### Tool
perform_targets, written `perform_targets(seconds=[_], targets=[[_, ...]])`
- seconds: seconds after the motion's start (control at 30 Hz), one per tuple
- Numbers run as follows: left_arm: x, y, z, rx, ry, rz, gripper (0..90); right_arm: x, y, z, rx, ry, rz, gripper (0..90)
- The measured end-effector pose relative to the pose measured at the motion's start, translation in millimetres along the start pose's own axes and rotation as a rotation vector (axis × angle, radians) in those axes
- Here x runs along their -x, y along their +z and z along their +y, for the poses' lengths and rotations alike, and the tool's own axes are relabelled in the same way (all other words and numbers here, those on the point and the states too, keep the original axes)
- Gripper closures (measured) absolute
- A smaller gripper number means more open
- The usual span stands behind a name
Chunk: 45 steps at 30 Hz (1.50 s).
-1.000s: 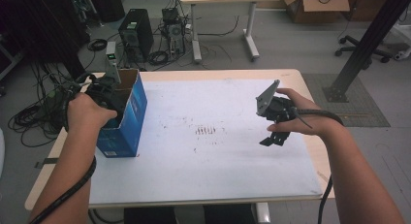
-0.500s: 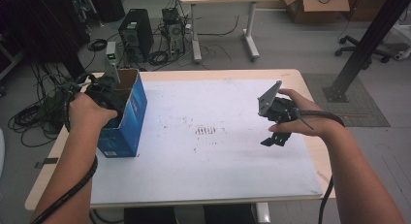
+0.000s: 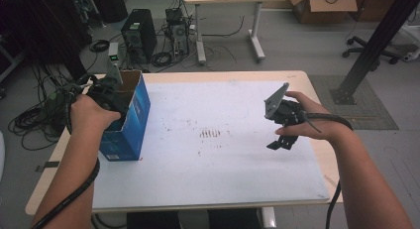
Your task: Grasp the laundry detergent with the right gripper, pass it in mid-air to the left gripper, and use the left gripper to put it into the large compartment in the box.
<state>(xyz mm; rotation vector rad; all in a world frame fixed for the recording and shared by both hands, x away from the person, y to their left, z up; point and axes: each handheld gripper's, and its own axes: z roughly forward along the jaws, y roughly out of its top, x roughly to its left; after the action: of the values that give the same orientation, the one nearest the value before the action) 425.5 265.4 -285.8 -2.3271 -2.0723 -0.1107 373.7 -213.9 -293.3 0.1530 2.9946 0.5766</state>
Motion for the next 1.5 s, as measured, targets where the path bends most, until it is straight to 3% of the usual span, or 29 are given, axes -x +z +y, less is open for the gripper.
perform_targets(seconds=[0.83,1.13,1.5], targets=[[3.7,-21.7,-4.7,-0.001,-0.021,-0.004,24.8,-1.9,-2.8,1.8,0.009,-0.006,-0.009,3.0],[3.7,-35.9,-10.5,0.021,-0.021,0.006,21.3,-2.1,-3.9,2.2,0.011,-0.009,-0.009,3.0],[11.1,-59.4,-17.2,0.065,0.02,0.024,15.0,-3.2,-6.7,6.6,0.017,-0.017,-0.013,3.0]])
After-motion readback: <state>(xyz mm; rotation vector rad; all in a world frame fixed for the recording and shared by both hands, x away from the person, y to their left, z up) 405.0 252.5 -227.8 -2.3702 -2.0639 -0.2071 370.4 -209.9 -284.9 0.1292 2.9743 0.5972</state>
